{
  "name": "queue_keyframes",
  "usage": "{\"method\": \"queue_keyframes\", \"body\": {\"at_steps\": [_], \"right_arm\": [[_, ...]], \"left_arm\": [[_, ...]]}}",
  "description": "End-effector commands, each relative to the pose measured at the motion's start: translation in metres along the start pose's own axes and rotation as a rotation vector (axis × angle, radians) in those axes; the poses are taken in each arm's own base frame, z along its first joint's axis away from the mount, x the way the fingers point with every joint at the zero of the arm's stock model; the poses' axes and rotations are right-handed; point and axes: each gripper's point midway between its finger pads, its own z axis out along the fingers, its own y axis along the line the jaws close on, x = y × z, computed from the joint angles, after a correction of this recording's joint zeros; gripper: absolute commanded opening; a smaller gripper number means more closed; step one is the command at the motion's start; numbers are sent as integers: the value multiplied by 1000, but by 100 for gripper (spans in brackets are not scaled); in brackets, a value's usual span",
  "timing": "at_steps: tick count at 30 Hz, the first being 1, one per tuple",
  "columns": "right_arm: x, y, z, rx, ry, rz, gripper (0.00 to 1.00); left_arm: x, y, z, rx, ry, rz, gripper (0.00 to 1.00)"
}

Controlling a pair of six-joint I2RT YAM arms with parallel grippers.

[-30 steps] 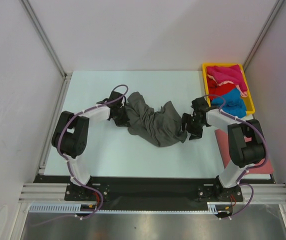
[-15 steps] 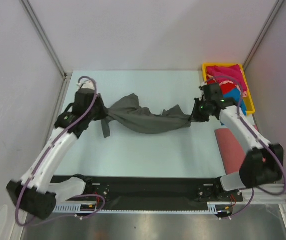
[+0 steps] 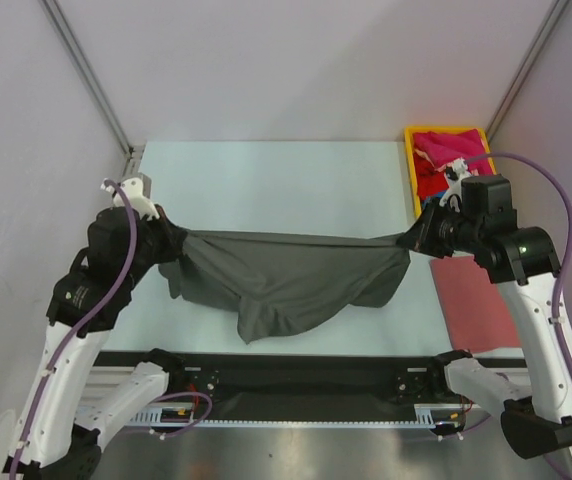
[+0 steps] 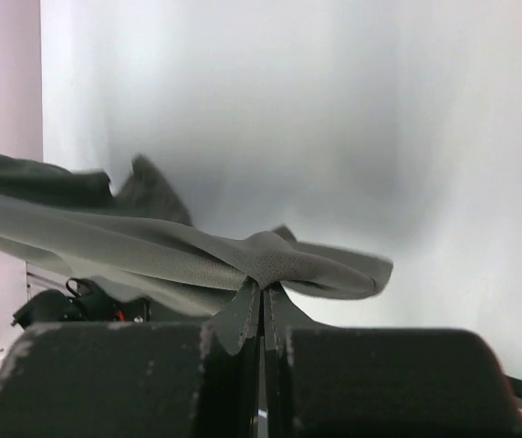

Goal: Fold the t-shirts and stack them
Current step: Flatten the tshirt out

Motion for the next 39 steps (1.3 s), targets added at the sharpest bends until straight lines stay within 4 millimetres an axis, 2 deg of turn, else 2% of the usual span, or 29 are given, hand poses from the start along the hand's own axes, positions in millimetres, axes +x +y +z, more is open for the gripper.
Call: {"method": "queue_keyframes", "body": {"at_steps": [1, 6, 9, 13, 17, 20, 22, 24, 25, 26, 27, 28, 29, 30, 31, 32, 33, 34, 35, 36, 37, 38, 39], "right_arm": [[-18, 1, -9, 30, -45, 19, 0], [-28, -5, 2, 64, -20, 34, 0], [-27, -6, -7, 70, -39, 37, 0], [-5, -14, -13, 86, 7, 47, 0], [27, -17, -27, 77, 63, 90, 0], [50, -19, -33, 67, 109, 127, 0], [59, -13, -34, 33, 137, 167, 0], [64, -9, -25, 3, 167, 215, 0], [63, -9, -20, 0, 169, 225, 0], [54, -12, -5, 10, 172, 239, 0], [54, -17, 7, 28, 189, 263, 0], [50, -21, 20, 33, 198, 277, 0], [32, -30, 34, 39, 155, 317, 0], [34, -38, 60, 30, 228, 379, 0], [12, -37, 78, -25, 180, 402, 0], [2, -44, 92, -43, 176, 443, 2], [-4, -66, 120, -17, 215, 517, 2], [-23, -70, 129, -27, 193, 519, 2], [-34, -81, 144, -9, 192, 521, 3], [-48, -95, 160, 20, 202, 516, 10], [-43, -105, 170, 50, 228, 536, 18], [-54, -107, 171, 71, 217, 508, 30], [-56, -108, 173, 74, 227, 500, 39]], "left_arm": [[-23, -4, -3, 8, -57, 62, 0], [-31, -19, 8, 65, -42, 109, 0], [-26, -14, 10, 41, -14, 128, 0], [-17, 0, -2, 2, -31, 111, 0], [-23, 10, -37, 5, -138, 74, 0], [-24, 5, -49, 58, -175, 68, 0], [-20, -4, -48, 108, -160, 71, 0], [-16, -11, -34, 126, -113, 73, 0], [-16, -14, -26, 123, -93, 70, 0], [-15, -15, -17, 110, -70, 65, 0], [-7, -16, 10, 78, 7, 72, 0], [-8, -19, 25, 67, 31, 74, 0], [-7, -21, 40, 53, 72, 79, 0], [-4, -21, 61, 27, 120, 90, 0], [-5, -22, 98, -6, 184, 93, 0], [-6, -21, 122, -28, 226, 88, 0], [-11, -20, 140, -44, 246, 79, 0], [-29, -19, 176, -73, 251, 84, 0], [-43, -16, 192, -110, 228, 96, 0], [-67, -14, 219, -153, 187, 128, 0], [-95, -17, 211, -156, 119, 127, 0], [-91, -11, 237, -188, 139, 136, 3], [-98, -12, 247, -196, 131, 142, 23]]}}
